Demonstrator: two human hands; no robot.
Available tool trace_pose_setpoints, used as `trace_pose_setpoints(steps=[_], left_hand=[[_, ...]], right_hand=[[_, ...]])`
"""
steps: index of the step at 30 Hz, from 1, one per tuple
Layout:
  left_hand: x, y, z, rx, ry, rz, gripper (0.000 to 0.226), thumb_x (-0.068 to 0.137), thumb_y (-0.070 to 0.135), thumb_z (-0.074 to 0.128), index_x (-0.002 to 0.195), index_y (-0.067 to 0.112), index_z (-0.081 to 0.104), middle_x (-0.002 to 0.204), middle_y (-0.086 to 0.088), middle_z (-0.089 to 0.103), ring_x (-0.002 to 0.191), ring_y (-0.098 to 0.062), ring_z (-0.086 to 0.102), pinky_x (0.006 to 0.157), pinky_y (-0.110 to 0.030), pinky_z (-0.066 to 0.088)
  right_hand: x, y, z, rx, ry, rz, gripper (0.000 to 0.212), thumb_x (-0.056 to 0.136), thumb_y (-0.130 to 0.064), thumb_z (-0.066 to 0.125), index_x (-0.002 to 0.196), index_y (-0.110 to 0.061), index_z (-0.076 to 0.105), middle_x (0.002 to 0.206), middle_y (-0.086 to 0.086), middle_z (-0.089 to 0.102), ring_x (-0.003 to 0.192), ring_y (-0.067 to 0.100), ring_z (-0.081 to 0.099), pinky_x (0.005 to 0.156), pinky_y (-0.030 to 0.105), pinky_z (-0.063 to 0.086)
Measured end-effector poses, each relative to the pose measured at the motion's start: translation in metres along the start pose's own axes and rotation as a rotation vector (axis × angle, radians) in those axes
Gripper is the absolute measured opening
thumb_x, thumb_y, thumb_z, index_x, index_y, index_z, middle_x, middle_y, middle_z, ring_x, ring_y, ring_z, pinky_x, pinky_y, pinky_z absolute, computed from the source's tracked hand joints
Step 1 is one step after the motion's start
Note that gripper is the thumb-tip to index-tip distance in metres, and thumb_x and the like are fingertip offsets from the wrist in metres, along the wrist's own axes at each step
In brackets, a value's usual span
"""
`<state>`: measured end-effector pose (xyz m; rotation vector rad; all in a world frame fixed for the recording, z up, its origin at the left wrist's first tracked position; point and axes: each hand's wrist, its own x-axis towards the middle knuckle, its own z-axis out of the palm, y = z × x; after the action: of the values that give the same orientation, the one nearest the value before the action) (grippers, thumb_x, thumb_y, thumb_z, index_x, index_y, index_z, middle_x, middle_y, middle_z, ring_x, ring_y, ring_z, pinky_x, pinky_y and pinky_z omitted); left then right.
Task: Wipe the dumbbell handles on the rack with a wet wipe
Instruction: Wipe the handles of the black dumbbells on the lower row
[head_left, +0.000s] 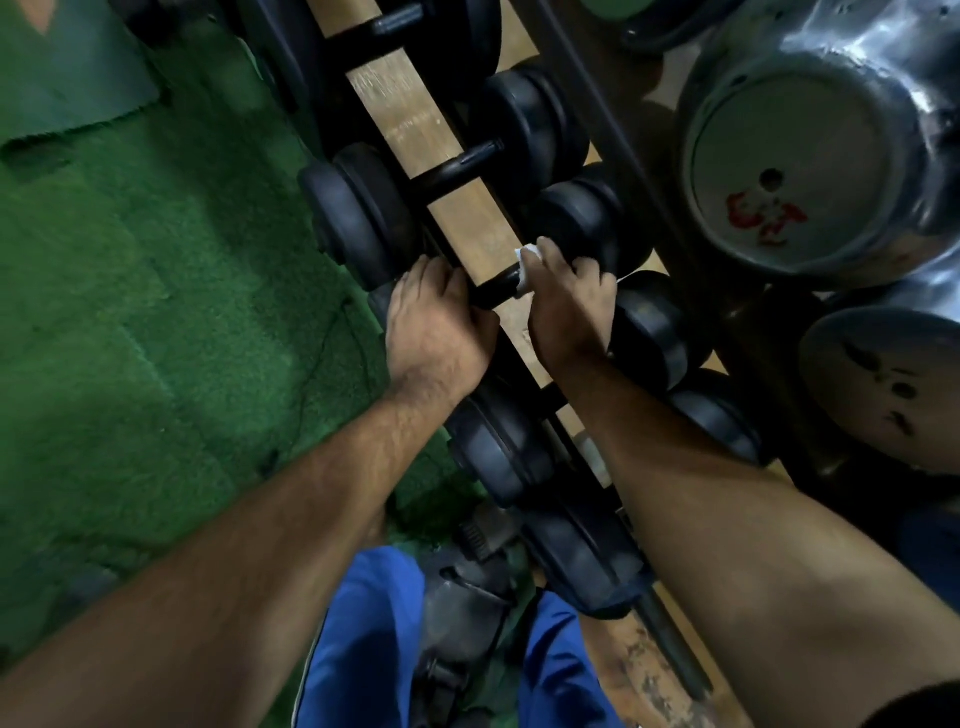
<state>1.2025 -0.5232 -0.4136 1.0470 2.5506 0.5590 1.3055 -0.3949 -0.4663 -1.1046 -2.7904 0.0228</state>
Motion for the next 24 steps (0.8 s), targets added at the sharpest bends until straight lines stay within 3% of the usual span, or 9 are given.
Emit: trace_pose_setpoints(steps=[2,5,8,11,12,13,15,18,24], left_hand=[[0.000,-0.001,0.000,0.008,-0.011,0.002,0.039,0.077,0.031,0.047,0.099,0.005,0.064,0.109,-0.014,0.061,0.115,-0.036,0.053,0.105,-0.045,0.038],[0.000,-0.001,0.001,0.022,-0.015,-0.001,0.041,0.077,0.032,0.047,0.101,0.004,0.065,0.111,-0.015,0.061,0.117,-0.036,0.052,0.107,-0.045,0.037],[-0.001,-0.001,0.003,0.028,-0.005,0.004,0.038,0.076,0.031,0.046,0.097,0.004,0.065,0.108,-0.014,0.062,0.115,-0.036,0.054,0.108,-0.045,0.037],[-0.001,-0.001,0.003,0.035,-0.009,-0.009,0.037,0.077,0.031,0.047,0.096,0.005,0.065,0.108,-0.014,0.062,0.115,-0.035,0.054,0.107,-0.045,0.038],[-0.001,-0.001,0.002,0.032,-0.012,-0.011,0.038,0.077,0.032,0.047,0.097,0.005,0.065,0.109,-0.014,0.062,0.115,-0.035,0.054,0.106,-0.045,0.038],[0.000,0.000,0.001,0.024,-0.012,-0.006,0.038,0.078,0.031,0.047,0.099,0.005,0.064,0.110,-0.015,0.062,0.116,-0.036,0.054,0.105,-0.046,0.039],[-0.002,-0.001,-0.004,-0.006,0.000,0.007,0.046,0.078,0.031,0.049,0.112,0.002,0.061,0.119,-0.019,0.061,0.120,-0.038,0.052,0.105,-0.048,0.039],[-0.015,-0.010,-0.012,-0.003,-0.017,-0.054,0.069,0.088,0.040,0.054,0.143,0.001,0.040,0.146,-0.018,0.045,0.140,-0.032,0.035,0.118,-0.044,0.025],[-0.040,-0.017,-0.016,0.139,-0.049,-0.008,0.082,0.088,0.049,0.057,0.151,0.003,0.029,0.159,-0.014,0.027,0.149,-0.027,0.019,0.123,-0.041,0.013]], right_hand=[[0.001,0.001,-0.002,-0.017,-0.103,-0.011,0.041,0.095,-0.026,0.036,0.130,-0.033,0.055,0.138,-0.009,0.055,0.082,0.033,0.058,0.067,0.040,0.040],[0.009,0.006,0.000,0.150,-0.301,0.061,0.036,0.101,-0.039,0.028,0.132,-0.037,0.046,0.126,-0.014,0.056,0.098,0.029,0.062,0.073,0.025,0.041],[0.011,0.009,0.003,0.268,-0.304,-0.081,0.038,0.097,-0.035,0.031,0.131,-0.035,0.048,0.141,-0.016,0.043,0.100,0.027,0.063,0.080,0.023,0.050],[0.004,0.010,0.010,0.346,-0.350,-0.160,0.045,0.099,-0.049,0.037,0.138,-0.034,0.055,0.137,-0.029,0.050,0.113,-0.021,0.048,0.084,-0.007,0.033],[0.002,0.011,0.011,0.352,-0.335,-0.172,0.047,0.098,-0.054,0.039,0.138,-0.036,0.055,0.137,-0.032,0.049,0.111,-0.030,0.041,0.089,-0.009,0.029],[0.002,0.012,0.008,0.359,-0.328,-0.183,0.047,0.098,-0.056,0.039,0.138,-0.038,0.055,0.140,-0.031,0.047,0.113,-0.029,0.040,0.096,-0.004,0.031],[0.004,0.015,0.000,0.376,-0.322,-0.153,0.044,0.098,-0.049,0.032,0.138,-0.041,0.049,0.146,-0.027,0.042,0.118,-0.002,0.055,0.103,0.022,0.044],[0.002,0.006,-0.001,0.372,-0.301,-0.034,0.046,0.096,-0.040,0.029,0.139,-0.036,0.045,0.151,-0.015,0.035,0.105,0.028,0.064,0.085,0.041,0.054],[-0.005,0.007,0.007,0.496,-0.400,-0.268,0.049,0.095,-0.035,0.033,0.143,-0.038,0.041,0.155,-0.016,0.034,0.126,0.018,0.057,0.100,0.039,0.050]])
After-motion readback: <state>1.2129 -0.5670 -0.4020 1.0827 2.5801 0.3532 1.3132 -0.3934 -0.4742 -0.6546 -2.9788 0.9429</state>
